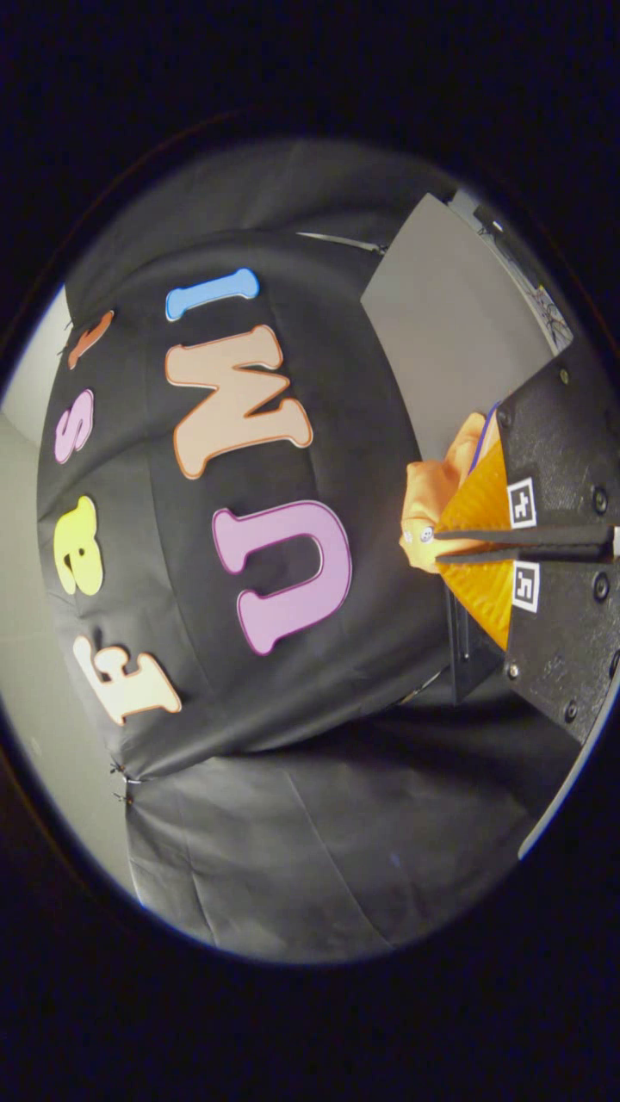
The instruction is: Put the clothes into the washing machine and then close the washing machine lid.
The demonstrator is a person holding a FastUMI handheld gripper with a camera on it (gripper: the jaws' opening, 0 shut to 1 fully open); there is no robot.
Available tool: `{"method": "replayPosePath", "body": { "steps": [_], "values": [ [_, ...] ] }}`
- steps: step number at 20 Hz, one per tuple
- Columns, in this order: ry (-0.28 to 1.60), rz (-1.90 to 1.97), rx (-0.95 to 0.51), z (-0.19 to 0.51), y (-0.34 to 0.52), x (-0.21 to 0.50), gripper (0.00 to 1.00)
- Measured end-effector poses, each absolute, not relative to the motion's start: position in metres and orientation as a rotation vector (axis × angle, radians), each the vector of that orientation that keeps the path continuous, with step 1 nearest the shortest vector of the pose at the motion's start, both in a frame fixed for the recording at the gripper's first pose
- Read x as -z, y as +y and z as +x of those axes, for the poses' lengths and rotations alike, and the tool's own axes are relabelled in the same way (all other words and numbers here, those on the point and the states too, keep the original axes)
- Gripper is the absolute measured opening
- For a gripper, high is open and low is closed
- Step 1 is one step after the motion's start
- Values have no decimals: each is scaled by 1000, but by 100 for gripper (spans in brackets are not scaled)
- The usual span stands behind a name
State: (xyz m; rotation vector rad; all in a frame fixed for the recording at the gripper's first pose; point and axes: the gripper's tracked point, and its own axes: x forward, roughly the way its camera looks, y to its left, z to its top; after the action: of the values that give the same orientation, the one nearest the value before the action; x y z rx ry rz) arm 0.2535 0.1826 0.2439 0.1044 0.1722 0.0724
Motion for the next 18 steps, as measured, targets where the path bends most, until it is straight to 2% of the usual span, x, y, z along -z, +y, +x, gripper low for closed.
{"method": "replayPosePath", "body": {
  "steps": [8,18],
  "values": [
    [125,130,-132,256,255,-223,0],
    [243,80,-181,271,319,-117,0]
  ]
}}
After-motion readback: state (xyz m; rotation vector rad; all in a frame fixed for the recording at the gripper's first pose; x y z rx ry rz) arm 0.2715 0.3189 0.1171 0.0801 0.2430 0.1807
